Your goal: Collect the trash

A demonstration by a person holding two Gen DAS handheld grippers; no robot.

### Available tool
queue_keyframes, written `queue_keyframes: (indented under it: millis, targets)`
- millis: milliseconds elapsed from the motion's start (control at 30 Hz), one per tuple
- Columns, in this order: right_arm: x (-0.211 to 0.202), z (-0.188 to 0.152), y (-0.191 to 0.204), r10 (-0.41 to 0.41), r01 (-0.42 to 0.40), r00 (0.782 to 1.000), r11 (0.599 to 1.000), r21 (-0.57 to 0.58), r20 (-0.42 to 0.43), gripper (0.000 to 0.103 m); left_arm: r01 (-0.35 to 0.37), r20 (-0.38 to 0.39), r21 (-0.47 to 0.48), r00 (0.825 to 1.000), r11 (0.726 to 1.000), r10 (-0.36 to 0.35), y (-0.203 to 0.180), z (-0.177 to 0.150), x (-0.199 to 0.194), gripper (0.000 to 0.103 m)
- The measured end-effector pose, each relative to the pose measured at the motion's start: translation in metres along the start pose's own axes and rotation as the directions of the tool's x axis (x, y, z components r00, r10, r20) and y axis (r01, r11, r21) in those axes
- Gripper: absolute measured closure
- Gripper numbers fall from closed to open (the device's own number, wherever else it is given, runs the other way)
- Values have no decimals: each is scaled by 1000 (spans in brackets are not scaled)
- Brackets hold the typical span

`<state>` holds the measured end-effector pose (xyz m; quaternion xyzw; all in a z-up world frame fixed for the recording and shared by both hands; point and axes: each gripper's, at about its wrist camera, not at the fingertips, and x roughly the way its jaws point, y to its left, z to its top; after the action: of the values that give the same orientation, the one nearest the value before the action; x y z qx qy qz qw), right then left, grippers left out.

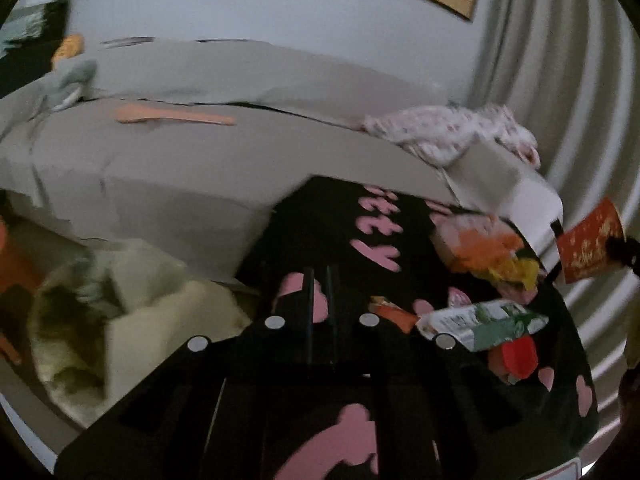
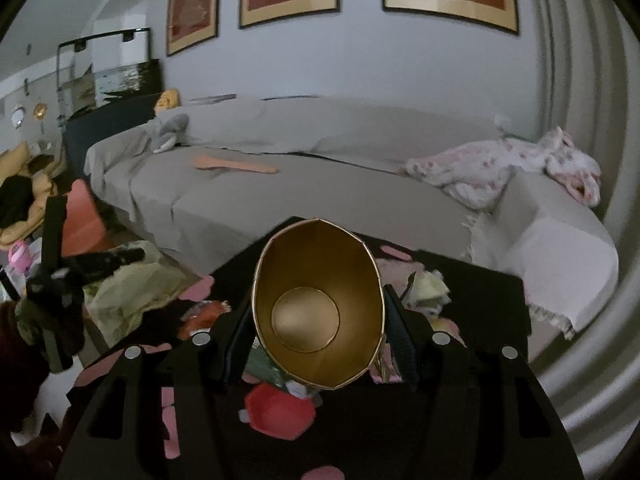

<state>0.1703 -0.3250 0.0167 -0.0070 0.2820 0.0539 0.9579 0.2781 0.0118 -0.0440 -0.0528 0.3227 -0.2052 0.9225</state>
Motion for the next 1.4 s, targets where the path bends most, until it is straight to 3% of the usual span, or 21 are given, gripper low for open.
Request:
queue_keyframes:
  millis: [100,200,267,300,467,633,700,767,867,1133,1233,1400]
  targets:
    - [2,5,6,29,-29,1000,1000,3,0,46,11,8,-21,1000,1000,-11,14,0,-5,97]
    - [2,5,8,31,-31,1000,1000,-1,0,46,105,-29,-22,994,994,-106,14,-9,5,89]
    - [3,3,7,28,-28,1000,1000,-1,-8,46,165,-60,-6,984,986,-165,4,-16,19,50]
    - [4,1,5,22,-22,1000,1000,3,-14,46,174,-72,16,982,985,-172,-3,-20,25,46]
    - [6,-7,-9,-9,10,999,999,32,-33,46,163,-184,147,974,976,-135,-45,-37,71,46]
    - [5,-17,-21,-50,52,998,998,43,-39,46,171,-294,179,949,969,-113,-67,-45,110,46]
    - [5,-23,-25,-55,57,997,997,48,-47,46,165,-342,169,935,972,-99,-69,-49,122,56]
    - [6,-26,-27,-57,60,997,997,54,-53,46,161,-324,169,941,972,-99,-71,-49,119,69]
    - [7,-29,-29,-59,63,997,996,59,-56,46,152,-280,173,955,973,-99,-71,-46,102,77]
    - [6,-20,-12,-15,16,1000,999,37,-20,46,75,-143,95,988,993,-60,-40,-30,38,77]
    - [6,-11,1,10,-10,1000,1000,14,-5,46,-26,-61,53,998,998,29,-10,-19,1,77]
    - [15,0,27,58,-58,998,998,-27,-1,46,-229,-13,-71,973,971,228,66,-10,-40,77]
